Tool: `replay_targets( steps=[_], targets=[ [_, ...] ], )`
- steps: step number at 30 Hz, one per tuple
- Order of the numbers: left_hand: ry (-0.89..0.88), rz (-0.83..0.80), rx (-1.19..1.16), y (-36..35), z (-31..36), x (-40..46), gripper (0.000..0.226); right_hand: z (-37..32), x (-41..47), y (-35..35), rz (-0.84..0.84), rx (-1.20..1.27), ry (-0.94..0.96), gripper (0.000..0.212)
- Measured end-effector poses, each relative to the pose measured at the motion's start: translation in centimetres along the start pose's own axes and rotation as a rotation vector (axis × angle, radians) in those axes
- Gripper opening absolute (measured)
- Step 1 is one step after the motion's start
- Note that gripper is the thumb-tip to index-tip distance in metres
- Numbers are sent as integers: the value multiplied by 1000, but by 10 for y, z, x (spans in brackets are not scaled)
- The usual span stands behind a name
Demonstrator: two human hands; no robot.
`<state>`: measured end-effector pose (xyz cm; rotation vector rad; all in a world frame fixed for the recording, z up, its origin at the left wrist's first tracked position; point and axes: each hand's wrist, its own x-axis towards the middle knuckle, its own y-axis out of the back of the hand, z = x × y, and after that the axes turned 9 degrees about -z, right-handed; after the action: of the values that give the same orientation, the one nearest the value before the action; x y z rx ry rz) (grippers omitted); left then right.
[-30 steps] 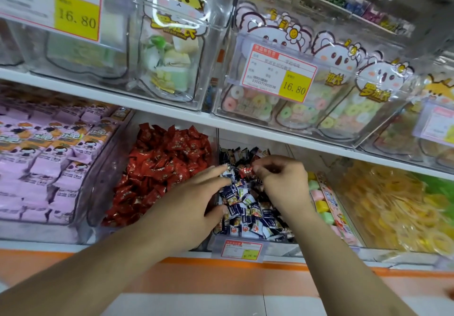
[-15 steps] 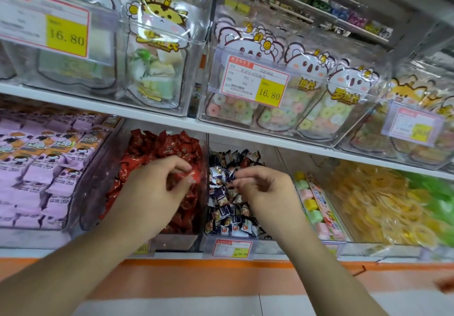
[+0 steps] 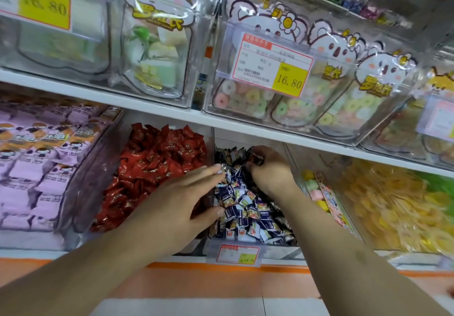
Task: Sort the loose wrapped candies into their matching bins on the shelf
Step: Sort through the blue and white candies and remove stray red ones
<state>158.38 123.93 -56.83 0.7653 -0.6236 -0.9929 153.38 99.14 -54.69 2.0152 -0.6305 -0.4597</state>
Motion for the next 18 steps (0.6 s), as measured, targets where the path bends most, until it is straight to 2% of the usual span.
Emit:
replay_targets(
  steps=[4,12,15,18],
  targets=[
    [-9,16,5,0,-1,0,67,1,17,-6,-83,-125,-30,36],
    [-18,22,-15,-2,-3,0,65,4,12,-10,15,-57,-22,27],
    [-11,23,-30,-1,-2,-1,66,3,3,-10,107,-62,31,26],
    [-1,8,-46,1,-1,-2,66,-1,-13,-6,259,56,111,21]
  ],
)
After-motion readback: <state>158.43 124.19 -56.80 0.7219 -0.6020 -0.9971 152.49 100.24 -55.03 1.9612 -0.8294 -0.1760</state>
